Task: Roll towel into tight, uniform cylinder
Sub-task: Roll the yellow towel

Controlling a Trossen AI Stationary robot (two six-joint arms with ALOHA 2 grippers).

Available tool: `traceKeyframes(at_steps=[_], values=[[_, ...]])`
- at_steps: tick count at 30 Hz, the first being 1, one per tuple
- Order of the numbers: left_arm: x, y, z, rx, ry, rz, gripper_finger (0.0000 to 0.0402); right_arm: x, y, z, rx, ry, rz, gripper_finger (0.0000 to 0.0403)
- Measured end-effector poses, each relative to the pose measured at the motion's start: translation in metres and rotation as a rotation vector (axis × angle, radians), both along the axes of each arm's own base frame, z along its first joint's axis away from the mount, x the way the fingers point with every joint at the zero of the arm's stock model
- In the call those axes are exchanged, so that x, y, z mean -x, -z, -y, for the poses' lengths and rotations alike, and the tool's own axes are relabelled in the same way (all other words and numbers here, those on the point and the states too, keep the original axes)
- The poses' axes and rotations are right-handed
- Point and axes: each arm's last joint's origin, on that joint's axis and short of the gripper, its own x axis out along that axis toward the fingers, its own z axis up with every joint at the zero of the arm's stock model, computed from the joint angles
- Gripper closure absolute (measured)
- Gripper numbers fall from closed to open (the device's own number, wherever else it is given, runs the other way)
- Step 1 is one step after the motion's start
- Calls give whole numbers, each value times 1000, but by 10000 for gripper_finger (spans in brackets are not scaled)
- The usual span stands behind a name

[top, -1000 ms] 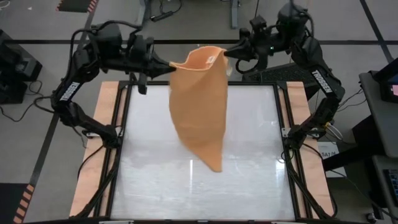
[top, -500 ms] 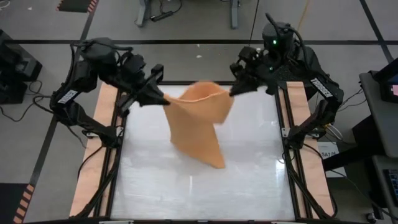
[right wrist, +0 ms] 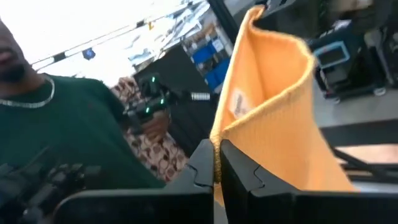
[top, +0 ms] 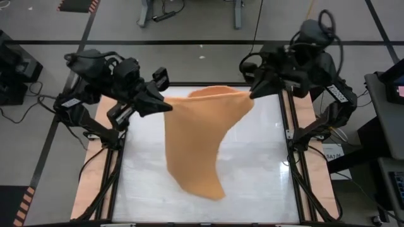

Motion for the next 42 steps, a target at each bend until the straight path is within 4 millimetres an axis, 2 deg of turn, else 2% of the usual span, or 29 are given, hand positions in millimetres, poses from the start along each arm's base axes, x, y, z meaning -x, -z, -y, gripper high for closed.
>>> traceKeyframes(at_steps=[3,8,11,16,21,25,30,35,42], values=[[-7,3,5,-62,-79,19,400,3,0,-1,7,11,-1,403],[-14,20,2,-130,-260,-126,400,1,10,1,56,49,-34,403],[-17,24,0,-135,-291,-161,400,0,15,3,90,102,-53,403],[-13,10,-2,-223,-377,7,400,-3,10,12,134,241,34,403],[-11,2,-20,-307,-596,97,400,-1,-3,26,197,464,201,403],[-8,-7,-34,-325,-700,193,400,4,-16,37,236,672,344,403],[0,-20,-46,-392,-821,350,400,12,-29,45,293,814,509,403],[4,-26,-48,-373,-825,422,400,15,-34,46,251,825,547,403],[3,-27,-31,-330,-635,471,400,22,-44,29,223,690,602,403]])
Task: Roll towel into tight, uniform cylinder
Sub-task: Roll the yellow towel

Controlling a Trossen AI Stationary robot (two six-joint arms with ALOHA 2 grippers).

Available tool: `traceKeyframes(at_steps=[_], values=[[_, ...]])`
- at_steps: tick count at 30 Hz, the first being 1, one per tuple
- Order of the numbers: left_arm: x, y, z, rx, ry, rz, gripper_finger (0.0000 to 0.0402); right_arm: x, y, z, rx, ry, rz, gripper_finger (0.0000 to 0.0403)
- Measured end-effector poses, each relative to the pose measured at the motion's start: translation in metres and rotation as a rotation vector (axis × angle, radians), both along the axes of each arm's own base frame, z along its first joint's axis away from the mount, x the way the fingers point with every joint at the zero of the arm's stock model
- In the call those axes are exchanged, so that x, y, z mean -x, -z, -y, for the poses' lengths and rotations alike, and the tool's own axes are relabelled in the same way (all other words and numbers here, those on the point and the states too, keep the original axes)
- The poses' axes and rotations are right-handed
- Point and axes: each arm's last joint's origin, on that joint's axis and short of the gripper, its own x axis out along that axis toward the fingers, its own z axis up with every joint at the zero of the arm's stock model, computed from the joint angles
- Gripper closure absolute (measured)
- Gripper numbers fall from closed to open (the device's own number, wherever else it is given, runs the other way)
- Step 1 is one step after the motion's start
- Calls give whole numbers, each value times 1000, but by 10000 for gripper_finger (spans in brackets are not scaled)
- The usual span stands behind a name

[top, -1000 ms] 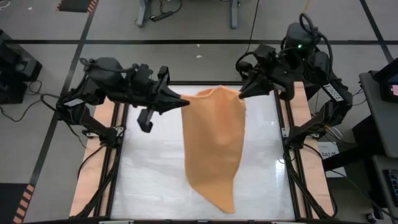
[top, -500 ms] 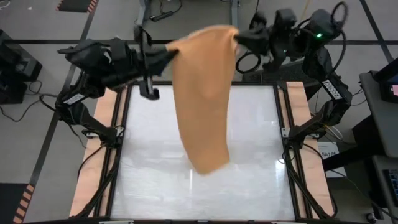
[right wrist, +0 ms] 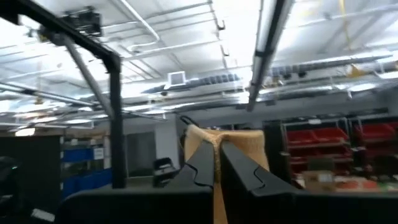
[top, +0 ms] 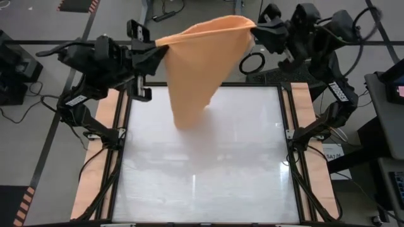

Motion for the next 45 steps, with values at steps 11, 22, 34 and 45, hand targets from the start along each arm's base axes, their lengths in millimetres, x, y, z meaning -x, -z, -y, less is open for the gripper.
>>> traceKeyframes(at_steps=[11,22,34,45], values=[[0,-1,11,60,-7,14,400,4,-6,-9,12,-10,25,403],[1,0,22,168,86,1,400,0,-1,-19,-24,-86,-60,403],[5,0,30,226,477,-69,400,-8,5,-47,-24,-317,-152,403],[4,2,36,302,550,-126,400,-12,12,-54,-133,-411,-267,403]])
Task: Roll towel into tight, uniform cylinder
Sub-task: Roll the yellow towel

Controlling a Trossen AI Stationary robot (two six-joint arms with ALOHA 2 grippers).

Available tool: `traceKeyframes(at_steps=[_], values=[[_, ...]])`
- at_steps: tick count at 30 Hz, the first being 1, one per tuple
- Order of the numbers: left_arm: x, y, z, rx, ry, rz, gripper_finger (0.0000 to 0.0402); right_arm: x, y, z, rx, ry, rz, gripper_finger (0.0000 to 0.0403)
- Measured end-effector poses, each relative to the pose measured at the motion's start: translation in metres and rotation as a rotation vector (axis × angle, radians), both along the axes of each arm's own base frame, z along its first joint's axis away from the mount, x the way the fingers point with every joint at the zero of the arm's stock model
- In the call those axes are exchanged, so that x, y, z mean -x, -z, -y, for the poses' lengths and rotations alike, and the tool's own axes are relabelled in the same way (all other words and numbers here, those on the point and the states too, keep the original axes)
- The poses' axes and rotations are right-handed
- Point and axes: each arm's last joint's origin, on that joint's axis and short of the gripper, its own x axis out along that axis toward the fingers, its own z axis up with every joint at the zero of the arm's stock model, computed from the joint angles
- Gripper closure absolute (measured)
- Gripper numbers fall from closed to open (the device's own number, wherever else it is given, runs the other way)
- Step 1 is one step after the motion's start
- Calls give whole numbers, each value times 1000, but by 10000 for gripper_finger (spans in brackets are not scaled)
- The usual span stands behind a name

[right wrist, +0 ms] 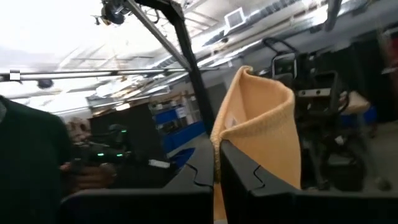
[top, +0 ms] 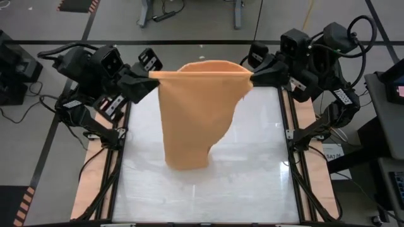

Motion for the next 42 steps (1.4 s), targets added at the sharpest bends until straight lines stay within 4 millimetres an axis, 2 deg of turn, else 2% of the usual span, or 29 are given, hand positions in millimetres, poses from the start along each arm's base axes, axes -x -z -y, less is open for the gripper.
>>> traceKeyframes(at_steps=[6,11,19,22,27,33,38,42], values=[[-2,3,3,3,24,-33,400,3,-1,-1,-26,-27,-17,403],[-7,8,-9,-2,-172,-84,400,2,3,5,0,19,-39,403],[-13,16,-40,28,-382,-186,400,-1,18,28,45,328,-151,403],[-13,16,-48,-1,-358,-185,400,-2,21,35,63,376,-165,403],[-7,6,-41,-98,-133,-55,400,-2,18,34,66,262,-141,403],[-3,1,-25,-113,-48,23,400,0,9,18,70,37,-65,403],[-16,4,-8,-97,26,53,400,2,2,4,47,-81,-24,403],[-28,3,0,-90,59,157,400,2,-1,-4,10,-132,-13,403]])
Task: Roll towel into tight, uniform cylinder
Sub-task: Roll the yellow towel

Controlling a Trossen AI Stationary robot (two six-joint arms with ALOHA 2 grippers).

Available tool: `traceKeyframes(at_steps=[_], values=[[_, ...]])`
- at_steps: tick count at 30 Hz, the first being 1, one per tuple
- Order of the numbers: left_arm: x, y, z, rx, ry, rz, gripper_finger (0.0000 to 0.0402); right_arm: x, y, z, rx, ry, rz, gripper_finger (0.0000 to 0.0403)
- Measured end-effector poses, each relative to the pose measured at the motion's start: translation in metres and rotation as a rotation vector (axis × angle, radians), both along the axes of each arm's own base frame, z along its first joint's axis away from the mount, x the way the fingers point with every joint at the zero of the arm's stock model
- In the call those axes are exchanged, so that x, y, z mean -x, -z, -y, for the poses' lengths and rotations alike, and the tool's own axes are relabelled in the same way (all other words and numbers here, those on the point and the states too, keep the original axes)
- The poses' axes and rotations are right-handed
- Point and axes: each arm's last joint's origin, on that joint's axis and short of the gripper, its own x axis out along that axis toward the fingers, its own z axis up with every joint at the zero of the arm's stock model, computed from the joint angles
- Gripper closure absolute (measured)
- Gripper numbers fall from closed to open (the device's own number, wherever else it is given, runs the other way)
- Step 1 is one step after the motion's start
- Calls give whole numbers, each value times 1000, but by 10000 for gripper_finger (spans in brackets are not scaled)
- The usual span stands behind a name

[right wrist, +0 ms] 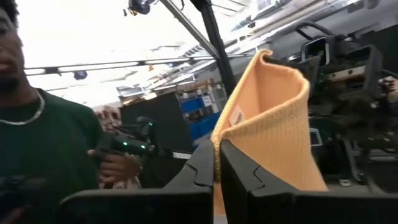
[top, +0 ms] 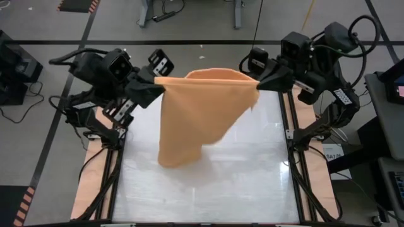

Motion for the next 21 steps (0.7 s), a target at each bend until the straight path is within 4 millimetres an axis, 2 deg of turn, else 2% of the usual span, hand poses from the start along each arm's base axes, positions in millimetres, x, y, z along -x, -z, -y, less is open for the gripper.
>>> traceKeyframes(at_steps=[4,9,13,16,21], values=[[-6,1,0,1,-22,30,400,0,-1,-4,-17,-20,-2,403],[-13,8,-15,-16,-174,-59,400,-1,2,-1,-26,38,-22,403],[-17,13,-36,15,-311,-138,400,-5,11,12,-19,180,-103,403],[-13,17,-55,44,-425,-225,400,-6,21,25,5,321,-174,403],[-15,44,-91,115,-670,-548,400,-7,40,46,95,600,-322,403]])
